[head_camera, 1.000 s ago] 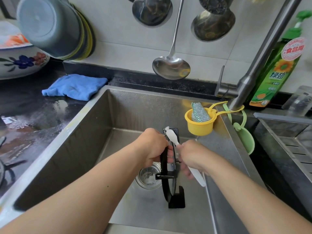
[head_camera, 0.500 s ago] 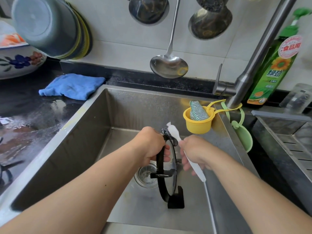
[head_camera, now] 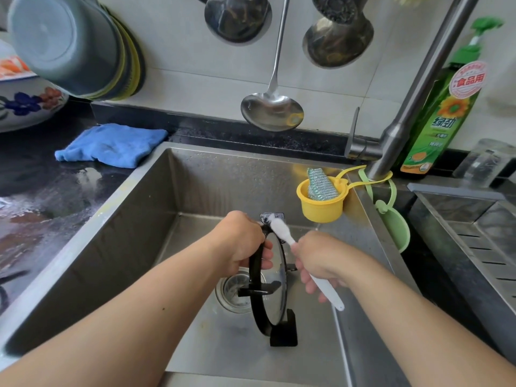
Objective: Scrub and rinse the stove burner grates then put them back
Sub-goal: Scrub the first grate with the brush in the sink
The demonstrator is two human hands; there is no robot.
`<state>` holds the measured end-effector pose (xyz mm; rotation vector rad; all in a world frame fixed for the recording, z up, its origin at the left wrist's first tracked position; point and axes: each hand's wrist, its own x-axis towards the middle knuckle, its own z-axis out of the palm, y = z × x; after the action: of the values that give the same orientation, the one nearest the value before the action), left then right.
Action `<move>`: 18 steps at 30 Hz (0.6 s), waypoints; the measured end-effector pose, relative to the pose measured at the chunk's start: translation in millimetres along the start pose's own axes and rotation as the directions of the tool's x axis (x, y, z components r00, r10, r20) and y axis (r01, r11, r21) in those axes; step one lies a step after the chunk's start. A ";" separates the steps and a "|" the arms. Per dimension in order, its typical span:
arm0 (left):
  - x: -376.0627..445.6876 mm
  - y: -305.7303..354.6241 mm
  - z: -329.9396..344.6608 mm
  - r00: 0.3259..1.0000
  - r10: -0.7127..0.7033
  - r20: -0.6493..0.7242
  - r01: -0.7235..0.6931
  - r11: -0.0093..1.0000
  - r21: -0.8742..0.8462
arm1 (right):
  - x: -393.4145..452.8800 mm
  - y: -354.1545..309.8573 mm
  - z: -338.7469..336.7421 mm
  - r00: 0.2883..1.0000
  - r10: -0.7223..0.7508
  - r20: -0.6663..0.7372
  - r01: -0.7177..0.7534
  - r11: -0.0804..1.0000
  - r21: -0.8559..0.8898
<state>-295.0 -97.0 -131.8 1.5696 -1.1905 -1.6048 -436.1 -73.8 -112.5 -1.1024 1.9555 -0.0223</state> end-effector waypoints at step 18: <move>-2.4 0.1 3.9 0.996 0.045 0.074 -0.047 0.999 0.018 | 8.2 -12.8 3.6 0.990 -0.009 -0.142 0.019 0.997 0.069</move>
<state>-298.5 -94.1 -131.0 1.4960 -1.2761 -1.6386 -426.7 -86.0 -115.3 -1.0934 2.0568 -0.1801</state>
